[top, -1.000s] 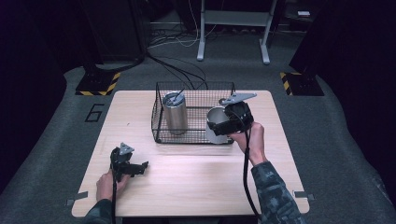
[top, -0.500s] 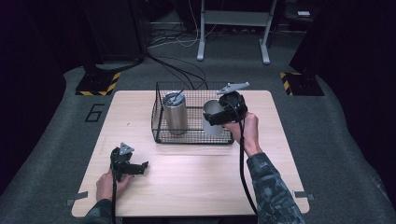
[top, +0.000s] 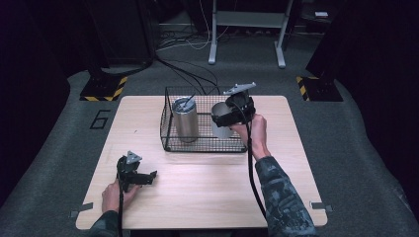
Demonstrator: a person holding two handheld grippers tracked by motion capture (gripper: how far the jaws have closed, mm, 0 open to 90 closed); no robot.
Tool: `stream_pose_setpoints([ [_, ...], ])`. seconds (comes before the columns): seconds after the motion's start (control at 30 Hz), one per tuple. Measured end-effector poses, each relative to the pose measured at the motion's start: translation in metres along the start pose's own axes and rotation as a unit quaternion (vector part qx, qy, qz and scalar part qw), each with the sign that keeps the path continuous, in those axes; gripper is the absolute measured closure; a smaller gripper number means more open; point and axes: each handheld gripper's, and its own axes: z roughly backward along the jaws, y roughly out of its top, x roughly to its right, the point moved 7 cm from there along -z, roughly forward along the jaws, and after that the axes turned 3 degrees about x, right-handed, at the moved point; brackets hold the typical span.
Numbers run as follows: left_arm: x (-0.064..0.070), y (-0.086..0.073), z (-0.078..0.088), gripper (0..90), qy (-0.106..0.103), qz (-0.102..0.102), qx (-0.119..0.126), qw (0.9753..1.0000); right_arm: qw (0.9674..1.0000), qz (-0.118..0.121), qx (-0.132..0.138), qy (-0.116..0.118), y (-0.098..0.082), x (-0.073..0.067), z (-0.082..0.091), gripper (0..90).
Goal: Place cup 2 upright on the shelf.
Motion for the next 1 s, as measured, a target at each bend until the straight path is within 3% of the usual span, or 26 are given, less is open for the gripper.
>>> stream_pose_setpoints([
  [0.17, 0.0, 0.0, 0.0, 0.1, 0.0, 0.0, 0.0, 1.0, 0.9998, -0.013, -0.01, -0.009, 0.002, 0.005, -0.009, 5.7],
  [0.2, 0.0, 0.0, 0.0, 0.1, 0.0, 0.0, 0.0, 1.0, 0.9999, -0.003, -0.005, -0.011, 0.003, 0.007, -0.011, 5.7],
  [0.23, 0.0, 0.0, 0.0, 0.1, 0.0, 0.0, 0.0, 1.0, 0.9998, -0.013, -0.009, -0.014, 0.003, 0.007, -0.014, 5.7],
  [0.53, 0.0, 0.0, 0.0, 0.1, 0.0, 0.0, 0.0, 1.0, 0.9993, -0.014, -0.019, -0.03, -0.001, 0.016, -0.031, 5.7],
  [0.67, 0.0, 0.0, 0.0, 0.1, 0.0, 0.0, 0.0, 1.0, 0.9991, -0.009, -0.018, -0.036, -0.001, 0.019, -0.035, 5.7],
  [0.7, 0.0, 0.0, 0.0, 0.1, 0.0, 0.0, 0.0, 1.0, 0.9989, -0.019, -0.016, -0.04, -0.001, 0.019, -0.039, 5.7],
  [1.0, 0.0, 0.0, 0.0, 0.1, 0.0, 0.0, 0.0, 1.0, 0.9982, -0.026, -0.026, -0.048, -0.004, 0.021, -0.053, 5.7],
])
